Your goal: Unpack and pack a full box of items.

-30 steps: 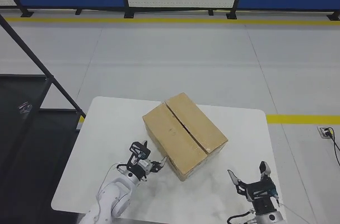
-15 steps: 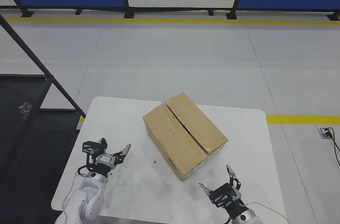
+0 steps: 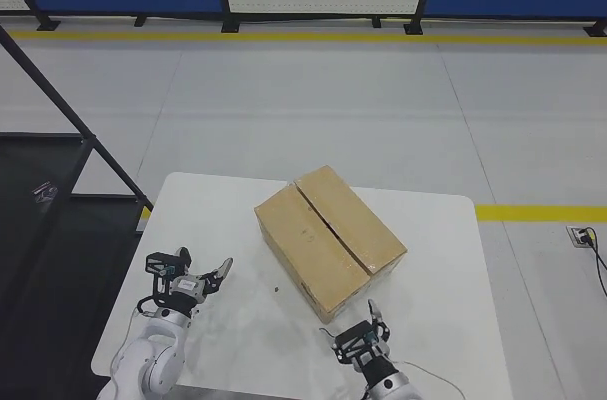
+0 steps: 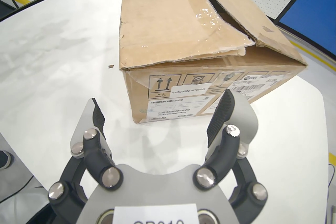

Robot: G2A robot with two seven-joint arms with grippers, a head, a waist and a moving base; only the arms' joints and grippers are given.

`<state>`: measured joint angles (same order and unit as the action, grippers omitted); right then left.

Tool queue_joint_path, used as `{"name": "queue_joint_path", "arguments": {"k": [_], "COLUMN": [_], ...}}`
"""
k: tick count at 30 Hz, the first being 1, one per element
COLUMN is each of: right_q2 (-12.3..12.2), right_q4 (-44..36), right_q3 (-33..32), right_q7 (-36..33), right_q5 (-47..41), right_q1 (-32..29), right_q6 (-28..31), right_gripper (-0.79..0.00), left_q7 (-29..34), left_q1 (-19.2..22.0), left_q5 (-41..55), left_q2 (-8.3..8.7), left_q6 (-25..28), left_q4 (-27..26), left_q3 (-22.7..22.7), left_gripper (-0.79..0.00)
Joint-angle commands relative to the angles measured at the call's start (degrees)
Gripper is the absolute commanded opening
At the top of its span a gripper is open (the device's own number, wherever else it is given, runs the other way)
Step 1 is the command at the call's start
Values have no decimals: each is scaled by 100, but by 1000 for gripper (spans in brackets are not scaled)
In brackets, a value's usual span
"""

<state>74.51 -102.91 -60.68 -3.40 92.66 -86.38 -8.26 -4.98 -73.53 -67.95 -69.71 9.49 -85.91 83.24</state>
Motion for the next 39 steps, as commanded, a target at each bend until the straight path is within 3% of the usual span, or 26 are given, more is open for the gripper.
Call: {"name": "queue_joint_path", "arguments": {"k": [1,10,18,29,39], "right_q2": [52,226,297,315,305], "right_q4": [74,377,592,592,564], "right_q3": [87,384,276,-123,-519], "right_q7": [6,197,229,272,224], "right_q5": [-182,-437,-543,-666,-909], "right_q1": [66,349,525,474,433], "right_q6": [-271,-922,-1134,-1245,-967], "right_gripper": [0,0,0,0,0], "left_q7": [0,0,0,0,0], "left_q1": [0,0,0,0,0], "left_q5": [0,0,0,0,0], "left_q2": [0,0,0,0,0], "left_q6": [0,0,0,0,0], "left_q4": [0,0,0,0,0], "left_q3": [0,0,0,0,0], "left_gripper": [0,0,0,0,0]}}
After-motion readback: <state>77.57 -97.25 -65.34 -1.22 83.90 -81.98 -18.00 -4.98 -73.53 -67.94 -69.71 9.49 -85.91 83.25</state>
